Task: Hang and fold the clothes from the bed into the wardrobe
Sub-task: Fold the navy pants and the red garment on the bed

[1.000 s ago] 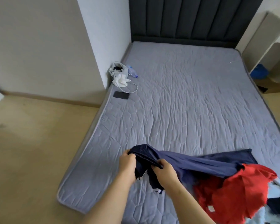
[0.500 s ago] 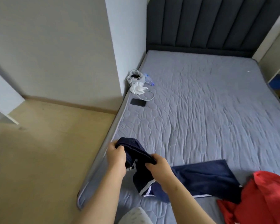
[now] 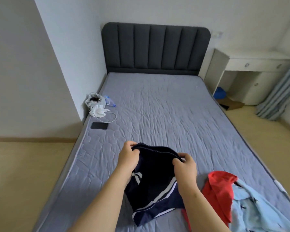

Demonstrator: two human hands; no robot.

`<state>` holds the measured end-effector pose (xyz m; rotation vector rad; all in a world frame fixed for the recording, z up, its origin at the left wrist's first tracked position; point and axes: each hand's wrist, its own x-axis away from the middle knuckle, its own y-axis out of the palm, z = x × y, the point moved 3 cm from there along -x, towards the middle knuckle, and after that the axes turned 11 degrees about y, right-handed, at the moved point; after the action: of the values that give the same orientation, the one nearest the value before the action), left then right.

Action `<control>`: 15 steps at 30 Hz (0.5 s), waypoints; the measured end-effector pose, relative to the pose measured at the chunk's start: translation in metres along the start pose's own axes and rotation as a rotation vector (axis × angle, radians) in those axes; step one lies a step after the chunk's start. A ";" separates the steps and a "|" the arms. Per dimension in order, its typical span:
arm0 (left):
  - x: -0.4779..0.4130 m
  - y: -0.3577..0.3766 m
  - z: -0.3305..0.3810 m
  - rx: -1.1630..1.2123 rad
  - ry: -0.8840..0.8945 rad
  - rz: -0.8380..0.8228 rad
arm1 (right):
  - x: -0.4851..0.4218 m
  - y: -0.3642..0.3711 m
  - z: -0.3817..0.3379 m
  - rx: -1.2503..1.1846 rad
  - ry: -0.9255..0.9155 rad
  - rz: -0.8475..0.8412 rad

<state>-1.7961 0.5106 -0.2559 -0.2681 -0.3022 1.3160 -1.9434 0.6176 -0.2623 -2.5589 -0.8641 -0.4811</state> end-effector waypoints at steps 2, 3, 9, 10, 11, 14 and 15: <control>-0.013 0.003 0.028 -0.105 0.129 -0.035 | -0.006 -0.015 -0.019 -0.037 -0.079 0.017; -0.019 0.002 0.044 -0.167 0.195 -0.054 | -0.008 -0.021 -0.030 -0.056 -0.122 0.017; -0.045 -0.027 0.145 -0.324 0.430 0.084 | -0.005 -0.038 -0.124 -0.101 -0.396 -0.055; -0.047 -0.036 0.165 -0.314 0.460 0.134 | -0.001 -0.039 -0.145 -0.106 -0.448 -0.071; -0.049 -0.044 0.184 -0.304 0.489 0.182 | 0.003 -0.040 -0.166 -0.109 -0.500 -0.084; -0.051 -0.071 0.245 -0.336 0.593 0.304 | 0.019 -0.045 -0.230 -0.129 -0.644 -0.095; -0.051 -0.080 0.264 -0.385 0.632 0.350 | 0.024 -0.048 -0.251 -0.142 -0.682 -0.092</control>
<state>-1.8317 0.4485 0.0154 -1.0750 0.0383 1.4328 -2.0038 0.5472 -0.0233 -2.8565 -1.2018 0.3548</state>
